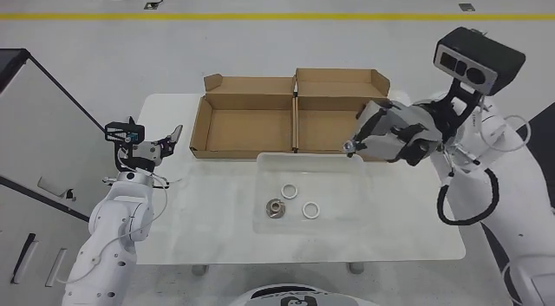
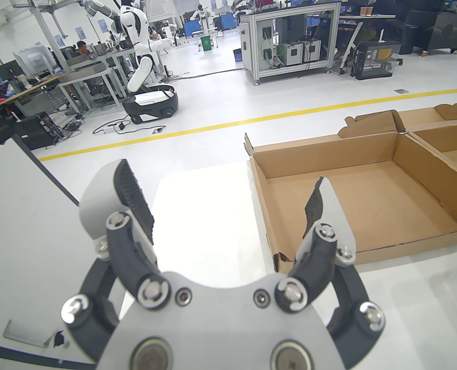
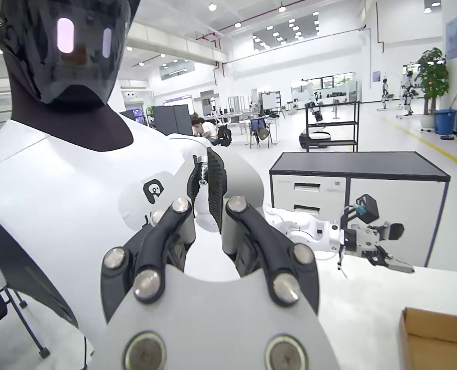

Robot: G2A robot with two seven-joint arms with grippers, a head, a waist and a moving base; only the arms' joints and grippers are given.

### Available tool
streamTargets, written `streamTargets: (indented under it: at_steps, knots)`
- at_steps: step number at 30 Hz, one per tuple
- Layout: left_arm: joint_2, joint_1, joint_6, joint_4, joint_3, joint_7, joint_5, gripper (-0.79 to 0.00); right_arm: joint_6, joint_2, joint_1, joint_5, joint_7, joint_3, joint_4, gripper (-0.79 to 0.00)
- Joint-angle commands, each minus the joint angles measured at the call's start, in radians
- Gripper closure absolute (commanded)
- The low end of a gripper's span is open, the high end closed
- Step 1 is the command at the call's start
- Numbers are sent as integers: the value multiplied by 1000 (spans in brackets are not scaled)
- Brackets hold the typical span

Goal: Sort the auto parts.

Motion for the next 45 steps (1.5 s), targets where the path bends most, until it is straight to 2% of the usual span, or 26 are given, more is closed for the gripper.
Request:
streamTargets:
  at_steps: [1,8,14,21,32,37,45]
  knots:
    - [0,0,0,0,0,0,0,-785,-19,-4,0,40,4,-7,2,0]
    - [0,0,0,0,0,0,0,-785,-93,-22,-10,228,3,-39,-2,0]
    - [0,0,0,0,0,0,0,-785,-98,-37,-3,288,-2,-53,-1,0]
    - [0,0,0,0,0,0,0,-785,-60,-50,28,133,29,-50,65,0]
    - [0,0,0,0,0,0,0,-785,29,-79,60,-69,-43,-73,79,0]
    - [0,0,0,0,0,0,0,-785,24,-93,61,-75,-84,-88,69,0]
    - [0,0,0,0,0,0,0,-785,-48,-113,38,2,-123,-115,51,0]
